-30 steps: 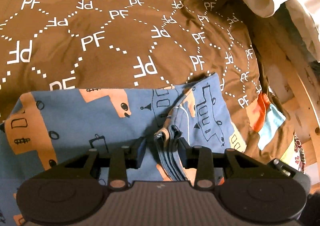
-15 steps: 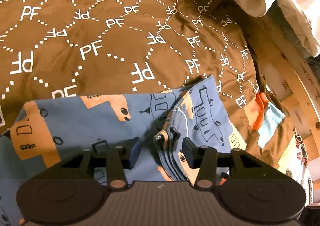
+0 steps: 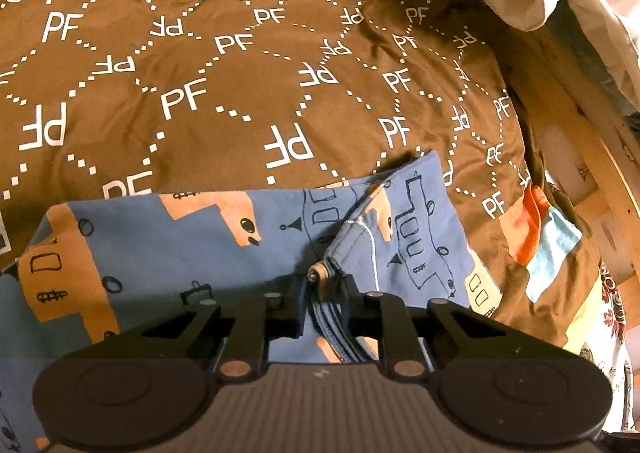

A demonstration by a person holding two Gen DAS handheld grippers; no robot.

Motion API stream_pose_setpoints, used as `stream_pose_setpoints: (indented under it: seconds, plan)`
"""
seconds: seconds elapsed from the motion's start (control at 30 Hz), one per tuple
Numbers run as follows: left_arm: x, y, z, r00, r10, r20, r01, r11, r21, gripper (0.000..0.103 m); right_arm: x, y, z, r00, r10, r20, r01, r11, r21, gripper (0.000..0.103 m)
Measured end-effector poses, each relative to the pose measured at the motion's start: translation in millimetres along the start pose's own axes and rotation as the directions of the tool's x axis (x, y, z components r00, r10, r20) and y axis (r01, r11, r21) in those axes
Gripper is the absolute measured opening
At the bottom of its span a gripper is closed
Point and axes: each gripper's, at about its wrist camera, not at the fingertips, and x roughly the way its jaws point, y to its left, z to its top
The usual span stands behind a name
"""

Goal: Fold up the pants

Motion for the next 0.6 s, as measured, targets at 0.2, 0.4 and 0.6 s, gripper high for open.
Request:
stream_pose_setpoints:
  seconds: [0.2, 0.4, 0.6]
  plan:
    - [-6, 0, -1, 1.0, -0.012, -0.004, 0.012, 1.0, -0.024, 0.011, -6, -6, 3, 1.0, 0.006, 0.018, -0.006, 1.0, 0.023, 0.01]
    - [-14, -5, -1, 1.0, -0.012, 0.004, 0.012, 1.0, -0.006, 0.008, -12, -9, 7, 0.999, 0.015, 0.038, -0.017, 0.999, 0.047, 0.01]
    - [-24, -2, -7, 0.999, 0.033, 0.009, -0.033, 0.998, 0.045, 0.007, -15, -9, 15, 0.998, 0.053, 0.047, -0.057, 0.993, 0.1, 0.01]
